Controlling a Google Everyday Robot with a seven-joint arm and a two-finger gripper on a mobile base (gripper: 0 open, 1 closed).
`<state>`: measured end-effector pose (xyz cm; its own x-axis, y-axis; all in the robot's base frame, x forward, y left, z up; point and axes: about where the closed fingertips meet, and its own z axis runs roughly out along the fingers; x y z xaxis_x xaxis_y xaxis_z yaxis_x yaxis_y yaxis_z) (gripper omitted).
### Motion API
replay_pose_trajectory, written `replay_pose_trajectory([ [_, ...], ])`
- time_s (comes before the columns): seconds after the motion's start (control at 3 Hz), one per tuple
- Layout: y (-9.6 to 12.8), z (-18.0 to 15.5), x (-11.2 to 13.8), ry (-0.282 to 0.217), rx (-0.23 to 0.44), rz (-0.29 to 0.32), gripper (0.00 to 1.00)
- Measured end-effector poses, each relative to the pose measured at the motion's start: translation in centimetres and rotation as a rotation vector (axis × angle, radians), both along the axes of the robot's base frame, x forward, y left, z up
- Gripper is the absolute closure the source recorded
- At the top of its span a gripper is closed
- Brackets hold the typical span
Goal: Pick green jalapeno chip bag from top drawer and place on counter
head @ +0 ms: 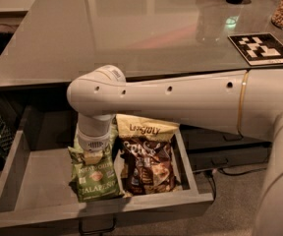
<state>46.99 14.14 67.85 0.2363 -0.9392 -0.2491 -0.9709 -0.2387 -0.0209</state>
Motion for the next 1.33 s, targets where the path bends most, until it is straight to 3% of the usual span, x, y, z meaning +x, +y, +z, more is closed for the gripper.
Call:
replay_pose_trajectory([
  [0.33,0.0,0.0,0.0,0.000,0.001,0.001,1.00],
  [0.67,-0.3,1.8,-0.3,-0.009,0.042,-0.006,1.00],
  [1.33,-1.3,7.9,-1.6,-0.005,0.112,-0.064,1.00],
])
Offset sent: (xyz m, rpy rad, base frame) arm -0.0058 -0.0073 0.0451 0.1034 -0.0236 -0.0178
